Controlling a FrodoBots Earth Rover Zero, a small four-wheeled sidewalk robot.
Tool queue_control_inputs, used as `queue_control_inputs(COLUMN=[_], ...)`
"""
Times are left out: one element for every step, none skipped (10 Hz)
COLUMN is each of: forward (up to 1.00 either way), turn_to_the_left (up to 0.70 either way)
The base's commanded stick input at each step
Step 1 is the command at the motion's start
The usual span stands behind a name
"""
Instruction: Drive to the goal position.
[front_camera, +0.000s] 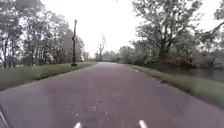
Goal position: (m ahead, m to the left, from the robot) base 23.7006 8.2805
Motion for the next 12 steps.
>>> queue_control_inputs(forward=[0.7,0.7,0.7,0.7,0.7,0.7,0.7,0.7,0.7,0.7,0.7,0.7], turn_to_the_left=[0.0,0.0,0.0,0.0,0.0,0.0,0.0,0.0,0.0,0.0,0.0,0.0])
